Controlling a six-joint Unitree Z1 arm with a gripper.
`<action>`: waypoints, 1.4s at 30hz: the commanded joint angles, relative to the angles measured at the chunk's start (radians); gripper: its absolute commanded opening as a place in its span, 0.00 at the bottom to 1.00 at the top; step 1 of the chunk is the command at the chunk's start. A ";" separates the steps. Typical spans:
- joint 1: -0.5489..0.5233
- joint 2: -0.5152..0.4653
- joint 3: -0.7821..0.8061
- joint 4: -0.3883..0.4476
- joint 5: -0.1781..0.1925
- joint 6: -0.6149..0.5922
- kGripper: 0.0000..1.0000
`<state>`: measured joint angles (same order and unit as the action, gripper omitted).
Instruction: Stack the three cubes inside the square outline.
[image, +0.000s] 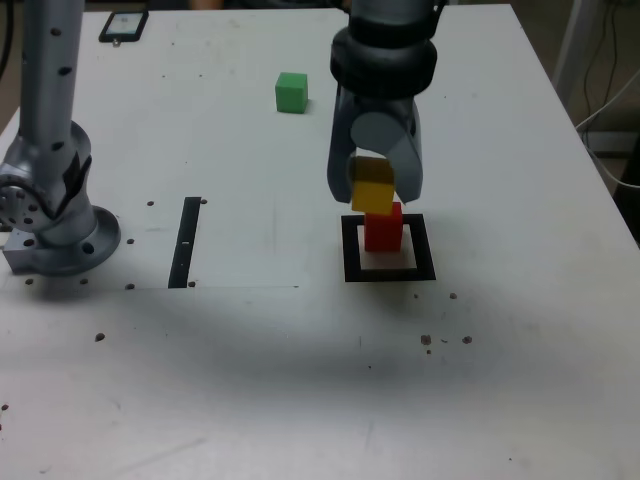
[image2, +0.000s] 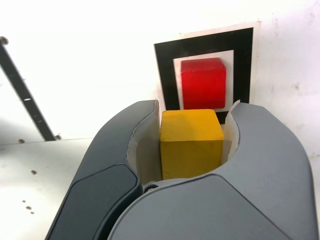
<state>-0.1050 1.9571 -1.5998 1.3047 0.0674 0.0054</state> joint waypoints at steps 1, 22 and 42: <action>-0.001 0.010 0.014 -0.013 0.002 -0.002 0.32; 0.016 0.023 0.060 -0.088 0.015 -0.015 0.35; 0.022 0.045 0.054 -0.105 0.014 -0.018 0.53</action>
<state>-0.0850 1.9979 -1.5412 1.2032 0.0816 -0.0106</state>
